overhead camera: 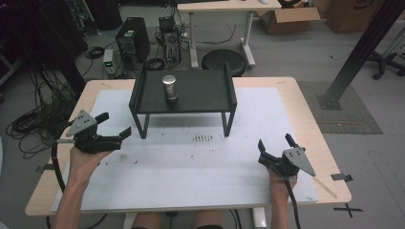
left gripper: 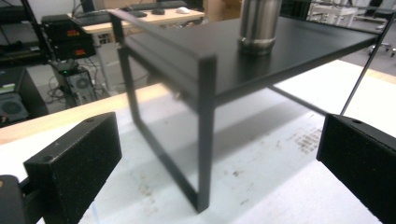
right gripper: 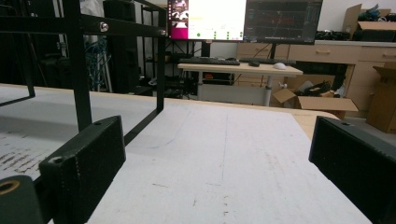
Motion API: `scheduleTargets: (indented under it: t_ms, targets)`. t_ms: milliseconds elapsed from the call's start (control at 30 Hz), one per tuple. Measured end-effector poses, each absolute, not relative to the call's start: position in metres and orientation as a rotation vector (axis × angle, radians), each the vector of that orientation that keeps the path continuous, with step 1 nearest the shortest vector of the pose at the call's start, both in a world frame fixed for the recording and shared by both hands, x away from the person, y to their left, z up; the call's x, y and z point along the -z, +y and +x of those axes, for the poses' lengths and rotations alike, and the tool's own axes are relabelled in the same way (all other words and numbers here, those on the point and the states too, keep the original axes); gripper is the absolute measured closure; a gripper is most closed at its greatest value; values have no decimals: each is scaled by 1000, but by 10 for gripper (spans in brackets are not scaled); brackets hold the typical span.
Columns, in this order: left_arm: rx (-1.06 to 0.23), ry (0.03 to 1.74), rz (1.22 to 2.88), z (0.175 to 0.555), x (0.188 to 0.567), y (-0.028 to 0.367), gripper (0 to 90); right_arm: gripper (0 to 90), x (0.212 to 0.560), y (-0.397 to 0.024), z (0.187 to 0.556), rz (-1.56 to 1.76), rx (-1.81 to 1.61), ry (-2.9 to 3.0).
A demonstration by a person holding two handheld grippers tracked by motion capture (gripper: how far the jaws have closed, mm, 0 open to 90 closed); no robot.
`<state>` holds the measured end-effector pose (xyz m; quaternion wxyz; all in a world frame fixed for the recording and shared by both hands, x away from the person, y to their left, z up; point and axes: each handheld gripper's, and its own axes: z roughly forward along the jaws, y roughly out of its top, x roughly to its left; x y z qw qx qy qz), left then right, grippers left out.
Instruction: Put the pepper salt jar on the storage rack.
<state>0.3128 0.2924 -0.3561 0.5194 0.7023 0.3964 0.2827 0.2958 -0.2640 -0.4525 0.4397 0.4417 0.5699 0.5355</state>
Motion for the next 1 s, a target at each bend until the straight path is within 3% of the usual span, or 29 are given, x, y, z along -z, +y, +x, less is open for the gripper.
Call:
scheduleTargets:
  t_ms: [1000]
  targets:
    - [-736, 1004, 1620, 280, 431, 336, 3, 33, 452, -263, 296, 1097, -1327, 1419]
